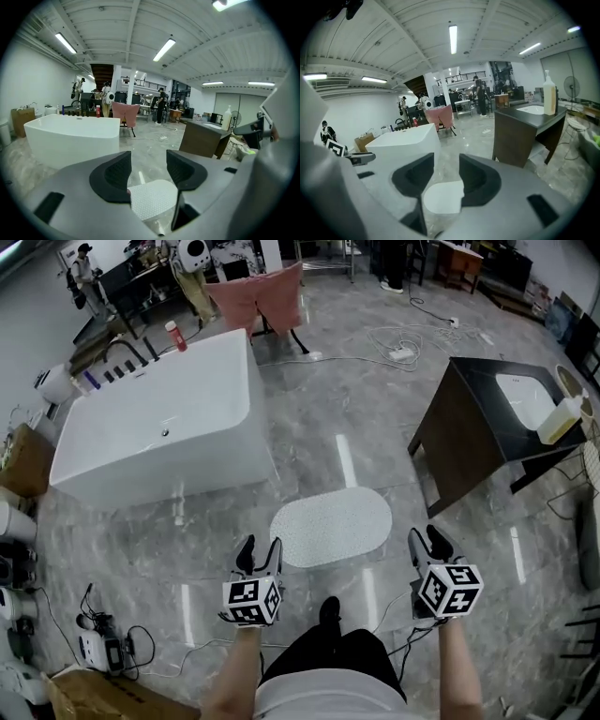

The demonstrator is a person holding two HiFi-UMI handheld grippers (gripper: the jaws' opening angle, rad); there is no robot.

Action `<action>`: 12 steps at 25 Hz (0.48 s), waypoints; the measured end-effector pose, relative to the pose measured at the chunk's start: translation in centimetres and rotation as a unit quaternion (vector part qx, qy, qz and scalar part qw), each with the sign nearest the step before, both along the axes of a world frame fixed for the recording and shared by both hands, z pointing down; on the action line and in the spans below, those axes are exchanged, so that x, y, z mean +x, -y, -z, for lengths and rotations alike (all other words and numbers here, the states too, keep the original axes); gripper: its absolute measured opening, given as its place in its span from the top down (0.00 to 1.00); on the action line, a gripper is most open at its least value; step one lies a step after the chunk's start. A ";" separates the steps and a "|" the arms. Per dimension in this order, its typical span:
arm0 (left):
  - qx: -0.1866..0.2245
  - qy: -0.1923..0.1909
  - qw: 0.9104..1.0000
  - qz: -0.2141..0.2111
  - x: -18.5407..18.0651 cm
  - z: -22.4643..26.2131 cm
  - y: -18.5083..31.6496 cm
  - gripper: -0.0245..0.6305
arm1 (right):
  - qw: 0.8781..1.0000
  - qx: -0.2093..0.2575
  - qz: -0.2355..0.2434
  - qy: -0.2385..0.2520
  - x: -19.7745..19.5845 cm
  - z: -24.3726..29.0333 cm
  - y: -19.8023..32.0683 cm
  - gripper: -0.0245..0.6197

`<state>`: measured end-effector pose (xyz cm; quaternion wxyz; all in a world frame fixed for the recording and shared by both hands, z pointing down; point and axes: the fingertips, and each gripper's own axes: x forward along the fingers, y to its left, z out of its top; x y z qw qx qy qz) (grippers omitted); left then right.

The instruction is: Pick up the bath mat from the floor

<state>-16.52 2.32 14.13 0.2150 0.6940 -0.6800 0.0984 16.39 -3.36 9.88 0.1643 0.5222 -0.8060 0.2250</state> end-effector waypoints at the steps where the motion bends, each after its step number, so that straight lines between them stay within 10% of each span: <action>1: -0.003 -0.001 1.000 0.004 -0.1 -0.3 0.6 0.61 | 1.000 -0.003 0.000 -0.002 0.1 -0.3 0.9 0.72; 12: -0.047 -0.009 0.996 0.075 -1.6 -5.5 4.5 0.60 | 0.998 -0.056 0.030 -0.026 1.3 -6.2 9.8 0.72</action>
